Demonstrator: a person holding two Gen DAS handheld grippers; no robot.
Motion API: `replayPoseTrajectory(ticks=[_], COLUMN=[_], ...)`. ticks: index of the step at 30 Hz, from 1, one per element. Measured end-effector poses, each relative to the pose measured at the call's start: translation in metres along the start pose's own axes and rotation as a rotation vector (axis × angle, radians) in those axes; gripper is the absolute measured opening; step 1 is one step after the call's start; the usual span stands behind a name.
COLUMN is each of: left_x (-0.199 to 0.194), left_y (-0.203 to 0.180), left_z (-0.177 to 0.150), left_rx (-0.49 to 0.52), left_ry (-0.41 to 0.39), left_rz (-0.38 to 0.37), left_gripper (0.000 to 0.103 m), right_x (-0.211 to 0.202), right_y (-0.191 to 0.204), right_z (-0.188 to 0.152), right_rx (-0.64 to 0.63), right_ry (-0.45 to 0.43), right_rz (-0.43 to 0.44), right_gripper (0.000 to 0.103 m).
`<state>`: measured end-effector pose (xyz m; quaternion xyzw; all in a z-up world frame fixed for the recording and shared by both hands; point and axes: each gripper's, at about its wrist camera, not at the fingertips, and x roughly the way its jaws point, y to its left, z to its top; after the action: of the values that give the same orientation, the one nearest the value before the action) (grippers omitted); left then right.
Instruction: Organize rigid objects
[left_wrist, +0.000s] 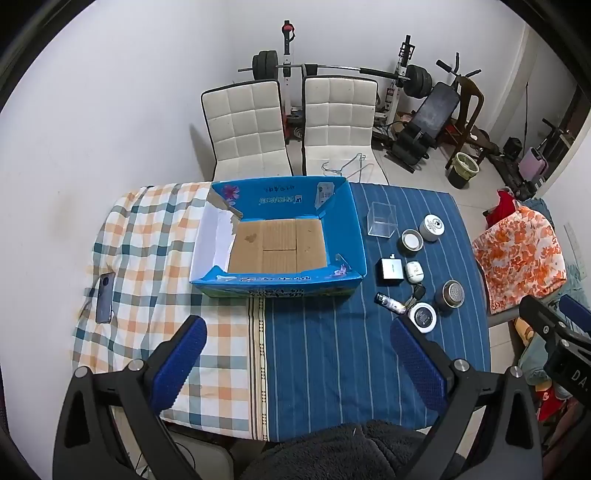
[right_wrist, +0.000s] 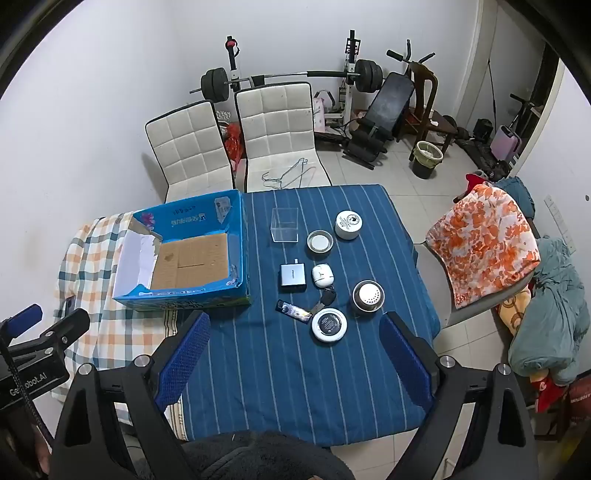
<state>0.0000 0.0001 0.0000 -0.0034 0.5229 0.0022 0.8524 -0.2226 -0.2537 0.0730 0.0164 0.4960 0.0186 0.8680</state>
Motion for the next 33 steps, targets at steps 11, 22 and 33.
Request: replayPoseTrajectory(ticks=[11, 22, 33], left_x=[-0.0002, -0.0001, -0.0014], left_y=[-0.0004, -0.0006, -0.004], left_z=[-0.0001, -0.0001, -0.0009], left_rx=[0.003, 0.003, 0.007], left_ry=[0.0, -0.003, -0.002], left_rz=[0.004, 0.004, -0.002], left_gripper=[0.102, 0.102, 0.102], right_x=[-0.0004, 0.0007, -0.0007], right_y=[0.0002, 0.0001, 0.0027], right_z=[0.0013, 0.0015, 0.0034], right_rx=[0.001, 0.001, -0.001], right_ry=[-0.003, -0.006, -0.009], right_rz=[0.003, 0.003, 0.003], right_gripper=[0.095, 0.095, 0.095])
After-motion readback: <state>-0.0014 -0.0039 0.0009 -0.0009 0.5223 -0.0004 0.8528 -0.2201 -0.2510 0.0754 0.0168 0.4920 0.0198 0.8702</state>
